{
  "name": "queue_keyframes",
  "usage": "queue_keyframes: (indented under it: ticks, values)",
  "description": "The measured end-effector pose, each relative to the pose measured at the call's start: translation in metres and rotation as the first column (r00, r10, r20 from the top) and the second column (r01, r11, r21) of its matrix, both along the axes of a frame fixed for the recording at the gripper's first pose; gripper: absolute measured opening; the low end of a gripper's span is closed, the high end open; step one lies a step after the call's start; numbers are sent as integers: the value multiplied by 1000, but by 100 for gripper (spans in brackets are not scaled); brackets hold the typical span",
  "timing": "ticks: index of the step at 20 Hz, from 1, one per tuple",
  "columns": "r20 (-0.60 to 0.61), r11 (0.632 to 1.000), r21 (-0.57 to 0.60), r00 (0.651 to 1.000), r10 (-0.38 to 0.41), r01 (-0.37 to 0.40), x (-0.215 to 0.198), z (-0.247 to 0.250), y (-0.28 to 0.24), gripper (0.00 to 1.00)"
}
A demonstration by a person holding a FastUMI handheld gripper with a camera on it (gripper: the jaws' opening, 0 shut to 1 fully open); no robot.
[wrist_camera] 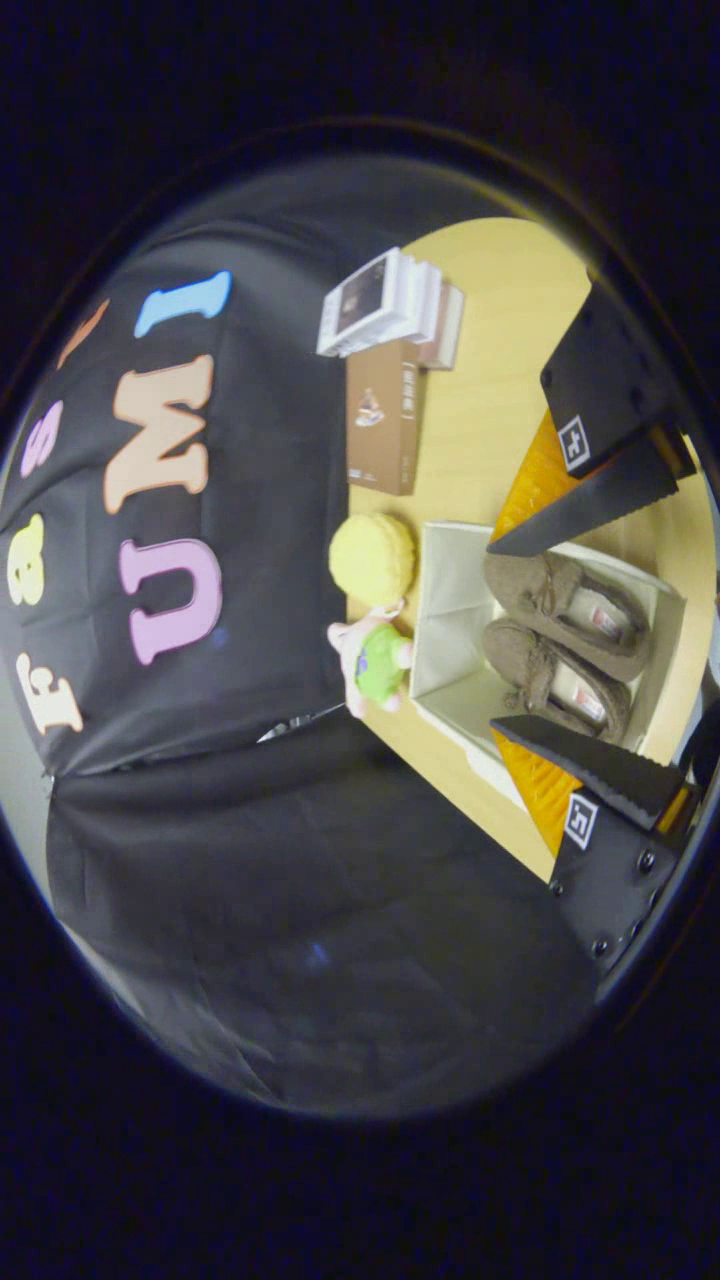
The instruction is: Open the storage box then place both shoes into the box .Put the left shoe in first, then the right shoe, with the right side of both shoes facing outward in a uniform manner.
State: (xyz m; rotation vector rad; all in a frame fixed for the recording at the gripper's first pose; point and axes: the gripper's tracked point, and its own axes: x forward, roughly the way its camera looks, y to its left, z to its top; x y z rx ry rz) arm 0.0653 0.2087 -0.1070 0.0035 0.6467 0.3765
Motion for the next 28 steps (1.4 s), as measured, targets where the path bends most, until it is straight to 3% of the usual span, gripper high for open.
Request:
queue_keyframes:
  ticks: [4,15,20,28]
  values:
    - [146,1000,7,989,10,-11,0,45,-37,100]
    - [453,986,-5,879,-149,169,5,135,-204,100]
    - [520,968,1,826,-217,253,-5,150,-271,100]
    - [533,944,61,789,-306,325,-19,153,-334,100]
